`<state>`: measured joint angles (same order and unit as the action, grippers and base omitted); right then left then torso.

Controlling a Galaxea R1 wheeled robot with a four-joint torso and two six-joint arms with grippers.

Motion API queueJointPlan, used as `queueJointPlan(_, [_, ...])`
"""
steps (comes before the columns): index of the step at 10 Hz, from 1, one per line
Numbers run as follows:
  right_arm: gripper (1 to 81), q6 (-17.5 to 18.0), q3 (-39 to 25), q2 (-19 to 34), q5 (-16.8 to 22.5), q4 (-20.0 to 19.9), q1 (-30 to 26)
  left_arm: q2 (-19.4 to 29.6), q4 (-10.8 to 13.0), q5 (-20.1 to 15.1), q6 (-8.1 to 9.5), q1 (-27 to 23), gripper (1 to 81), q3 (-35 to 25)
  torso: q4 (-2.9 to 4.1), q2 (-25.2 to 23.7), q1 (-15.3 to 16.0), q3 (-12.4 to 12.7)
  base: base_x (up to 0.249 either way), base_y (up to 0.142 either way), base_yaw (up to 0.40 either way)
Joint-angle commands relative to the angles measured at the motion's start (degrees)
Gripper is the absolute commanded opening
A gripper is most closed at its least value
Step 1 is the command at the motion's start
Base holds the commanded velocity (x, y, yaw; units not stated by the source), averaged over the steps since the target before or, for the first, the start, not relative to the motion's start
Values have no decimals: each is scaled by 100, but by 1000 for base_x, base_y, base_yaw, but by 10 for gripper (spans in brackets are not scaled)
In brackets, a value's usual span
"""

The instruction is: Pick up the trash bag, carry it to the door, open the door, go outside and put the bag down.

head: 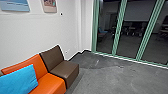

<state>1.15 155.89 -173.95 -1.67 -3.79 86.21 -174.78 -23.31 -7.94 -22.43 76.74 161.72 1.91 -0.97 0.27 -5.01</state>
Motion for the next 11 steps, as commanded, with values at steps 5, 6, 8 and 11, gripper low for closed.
queueJointPlan(5, [811, 0, 1, -11, 334, 19, -231, -5, 80, -384, -25, -357, 10, 26, 0, -2, -2, 301, 0, 0, -384])
queueJointPlan(6, [811, 0, 1, -11, 325, 19, -222, -5, 81, -384, -25, -365, 10, 26, 0, -5, -6, 339, 0, 0, -384])
queueJointPlan(8, [811, 0, 1, -11, 334, 19, -231, -5, 81, -384, -25, -357, 10, 26, -564, -5, -6, 345, 0, 0, -384])
queueJointPlan(11, [811, 0, 1, -11, 325, 19, -222, -5, 81, -384, -25, -365, 10, 26, -316, -5, -6, 341, 0, 0, -384])
